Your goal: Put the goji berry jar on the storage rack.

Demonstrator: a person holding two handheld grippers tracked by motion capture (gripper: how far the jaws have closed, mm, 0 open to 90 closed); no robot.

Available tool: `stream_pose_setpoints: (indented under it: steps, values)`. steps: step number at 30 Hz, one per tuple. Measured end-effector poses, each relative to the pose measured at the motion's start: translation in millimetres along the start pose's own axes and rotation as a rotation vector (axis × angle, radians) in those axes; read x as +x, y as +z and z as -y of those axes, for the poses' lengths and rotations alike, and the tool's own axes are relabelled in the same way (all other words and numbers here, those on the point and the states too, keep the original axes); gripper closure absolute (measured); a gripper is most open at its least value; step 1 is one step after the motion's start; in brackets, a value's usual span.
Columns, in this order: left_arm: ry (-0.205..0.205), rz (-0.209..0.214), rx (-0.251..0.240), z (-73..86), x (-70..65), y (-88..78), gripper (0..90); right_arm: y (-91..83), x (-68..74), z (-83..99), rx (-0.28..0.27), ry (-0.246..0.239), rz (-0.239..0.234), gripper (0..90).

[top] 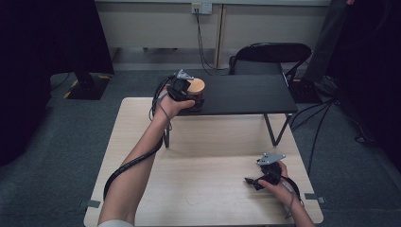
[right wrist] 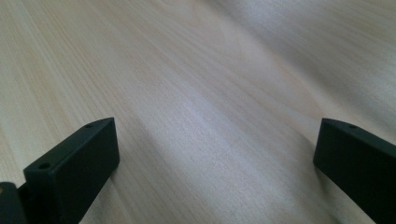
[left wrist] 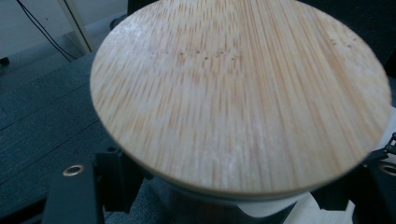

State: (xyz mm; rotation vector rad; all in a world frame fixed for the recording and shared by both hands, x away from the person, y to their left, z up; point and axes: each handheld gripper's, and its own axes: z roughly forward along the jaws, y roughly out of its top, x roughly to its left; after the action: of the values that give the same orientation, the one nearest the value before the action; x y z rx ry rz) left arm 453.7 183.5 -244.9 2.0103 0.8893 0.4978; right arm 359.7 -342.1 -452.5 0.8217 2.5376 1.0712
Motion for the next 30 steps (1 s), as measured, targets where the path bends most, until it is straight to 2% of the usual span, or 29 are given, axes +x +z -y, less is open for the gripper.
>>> stream_pose_setpoints:
  steps: [5, 8, 11, 14, 20, 22, 30]
  values:
    - [-0.030, -0.016, -0.001, 0.4, -5.1, -5.5, 9.7, 0.0, 0.0, 0.0, 0.000, 0.000, 0.000, 0.0]
    - [-0.042, -0.011, -0.006, 2.3, -6.4, -8.5, 2.2, 0.0, -0.1, 0.0, 0.000, 0.000, 0.000, 0.0]
    - [-0.016, -0.014, -0.014, 6.7, -9.8, -14.7, 1.3, 0.0, 0.0, 0.0, 0.000, 0.000, 0.000, 0.0]
    - [-0.007, -0.001, -0.021, 9.6, -9.1, -17.5, 1.3, 0.0, 0.0, 0.0, 0.000, 0.000, 0.000, 0.0]
    - [0.029, -0.003, -0.029, 18.9, -14.5, -27.5, 1.3, 0.0, -0.1, 0.0, 0.000, 0.000, 0.000, 0.0]
    - [0.021, 0.005, -0.041, 24.1, -15.0, -30.4, 1.2, 0.0, -0.1, -0.1, 0.000, 0.000, 0.000, 0.0]
    - [0.033, 0.031, -0.048, 42.0, -13.1, -40.3, 1.5, 0.0, 0.0, 0.0, 0.000, 0.000, 0.000, 0.0]
